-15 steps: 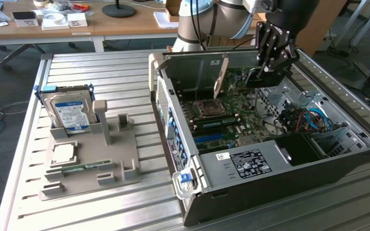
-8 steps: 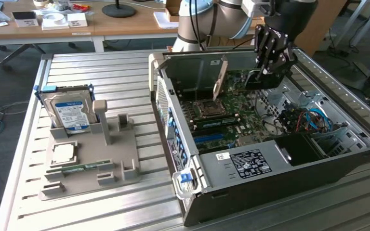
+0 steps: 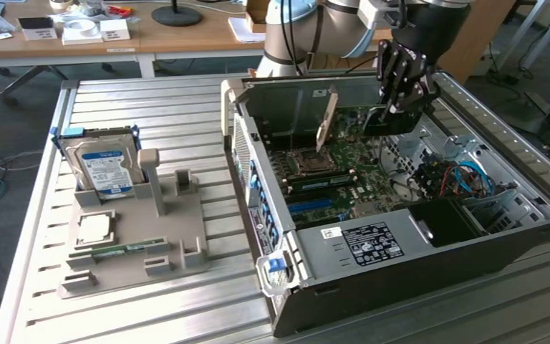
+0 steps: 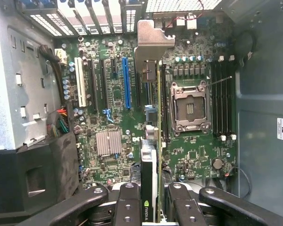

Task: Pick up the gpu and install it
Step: 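Insert the gpu into the slot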

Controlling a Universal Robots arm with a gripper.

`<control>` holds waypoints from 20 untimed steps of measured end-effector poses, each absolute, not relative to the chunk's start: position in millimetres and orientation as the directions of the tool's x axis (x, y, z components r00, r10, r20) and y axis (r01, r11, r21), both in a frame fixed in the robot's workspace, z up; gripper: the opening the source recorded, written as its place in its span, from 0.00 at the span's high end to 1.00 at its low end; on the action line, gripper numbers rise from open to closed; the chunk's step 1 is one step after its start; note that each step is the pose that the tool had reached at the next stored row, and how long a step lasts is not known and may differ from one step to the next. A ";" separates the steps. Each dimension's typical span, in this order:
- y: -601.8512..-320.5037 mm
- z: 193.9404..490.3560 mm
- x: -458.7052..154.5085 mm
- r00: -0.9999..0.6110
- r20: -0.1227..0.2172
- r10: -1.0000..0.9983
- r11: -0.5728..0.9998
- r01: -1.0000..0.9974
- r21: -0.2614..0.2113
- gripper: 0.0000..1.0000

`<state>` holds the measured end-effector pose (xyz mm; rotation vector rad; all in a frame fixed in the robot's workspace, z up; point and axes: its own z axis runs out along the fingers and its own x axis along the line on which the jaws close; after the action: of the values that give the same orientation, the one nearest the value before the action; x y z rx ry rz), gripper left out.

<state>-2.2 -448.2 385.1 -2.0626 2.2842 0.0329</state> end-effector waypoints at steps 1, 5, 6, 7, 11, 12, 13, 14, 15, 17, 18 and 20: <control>-448.2 381.5 -5.4 -0.101 -0.062 -0.993 0.102 -0.994 -0.027 0.73; -448.2 381.4 -5.4 -0.101 -0.062 -0.993 0.102 -0.994 -0.027 0.73; -448.2 381.4 -5.4 -0.101 -0.062 -0.993 0.102 -0.994 -0.027 0.73; -448.2 381.5 -5.4 -0.101 -0.062 -0.993 0.102 -0.994 -0.027 0.73; -448.2 381.4 -5.4 -0.101 -0.062 -0.993 0.102 -0.994 -0.027 0.73; -448.2 381.5 -5.4 -0.101 -0.062 -0.993 0.102 -0.994 -0.027 0.73; -448.2 381.5 -5.4 -0.101 -0.062 -0.993 0.102 -0.994 -0.027 0.73; -448.2 381.5 -5.4 -0.101 -0.062 -0.993 0.102 -0.994 -0.027 0.73; -448.2 381.5 -5.4 -0.101 -0.062 -0.993 0.102 -0.994 -0.027 0.73; -448.2 381.5 -5.4 -0.101 -0.062 -0.993 0.102 -0.994 -0.027 0.73; -448.3 381.5 -5.4 -0.101 -0.062 -0.993 0.102 -0.994 -0.027 0.73; -448.8 381.3 -5.9 -0.100 -0.062 -0.993 0.102 -0.994 -0.027 0.73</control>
<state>-5.9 -448.8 381.3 -2.0627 2.2837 0.0330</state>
